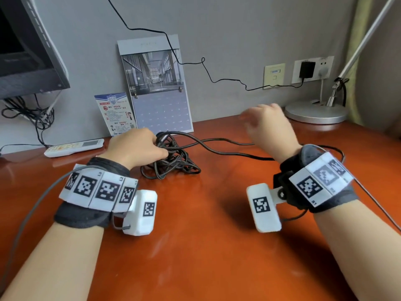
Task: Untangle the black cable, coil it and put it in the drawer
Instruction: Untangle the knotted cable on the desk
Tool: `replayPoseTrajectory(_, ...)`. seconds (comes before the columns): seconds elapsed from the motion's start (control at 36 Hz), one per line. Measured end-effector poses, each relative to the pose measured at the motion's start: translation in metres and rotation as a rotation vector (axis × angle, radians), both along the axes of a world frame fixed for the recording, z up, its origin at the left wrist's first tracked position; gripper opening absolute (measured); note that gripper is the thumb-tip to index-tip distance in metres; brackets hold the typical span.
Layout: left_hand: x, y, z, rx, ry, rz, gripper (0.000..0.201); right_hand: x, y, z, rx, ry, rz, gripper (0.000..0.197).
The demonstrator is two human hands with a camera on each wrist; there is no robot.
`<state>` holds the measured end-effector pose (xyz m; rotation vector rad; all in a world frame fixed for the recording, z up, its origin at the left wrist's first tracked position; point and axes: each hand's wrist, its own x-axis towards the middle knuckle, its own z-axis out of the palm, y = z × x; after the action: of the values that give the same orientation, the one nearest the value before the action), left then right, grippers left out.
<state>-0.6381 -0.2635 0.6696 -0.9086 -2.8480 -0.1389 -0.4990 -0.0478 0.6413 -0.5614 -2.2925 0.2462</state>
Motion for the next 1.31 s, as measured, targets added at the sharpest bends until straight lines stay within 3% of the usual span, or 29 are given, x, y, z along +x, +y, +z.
replayPoseTrajectory(0.11, 0.007, 0.005, -0.002, -0.017, 0.037, -0.029, 0.032, -0.01, -0.028, -0.004, 0.051, -0.057, 0.251, 0.027)
replayPoseTrajectory(0.28, 0.022, 0.01, -0.007, 0.05, 0.052, -0.048, 0.029, -0.018, -0.041, -0.014, -0.11, -0.085, 0.406, 0.018)
replayPoseTrajectory(0.39, 0.023, 0.001, -0.012, 0.197, -0.044, -0.05, 0.028, -0.019, -0.045, -0.015, -0.1, -0.067, 0.371, 0.01)
replayPoseTrajectory(0.53, 0.026, -0.004, -0.019, 0.352, -0.098, -0.056, 0.042, -0.02, -0.048, -0.013, -0.016, -0.032, 0.33, 0.014)
replayPoseTrajectory(0.75, 0.026, -0.005, -0.026, 0.429, -0.114, -0.042, 0.031, -0.014, -0.03, -0.005, 0.09, 0.072, 0.13, 0.019)
replayPoseTrajectory(0.86, 0.016, -0.016, -0.03, 0.437, -0.123, 0.002, 0.025, -0.002, 0.0, 0.002, 0.063, 0.159, -0.07, 0.026)
replayPoseTrajectory(0.94, 0.01, -0.022, -0.035, 0.463, -0.148, 0.023, 0.025, -0.001, 0.009, -0.005, 0.021, 0.025, -0.102, 0.023)
replayPoseTrajectory(1.03, 0.011, -0.02, -0.038, 0.501, -0.136, 0.03, 0.024, -0.008, -0.005, -0.011, 0.05, -0.078, -0.02, 0.027)
replayPoseTrajectory(1.14, 0.018, -0.012, -0.042, 0.487, -0.089, -0.003, 0.022, -0.016, -0.033, -0.007, 0.113, -0.096, 0.235, 0.023)
replayPoseTrajectory(1.31, 0.026, -0.003, -0.045, 0.473, -0.075, -0.067, 0.022, -0.018, -0.059, -0.015, -0.045, -0.187, 0.438, 0.017)
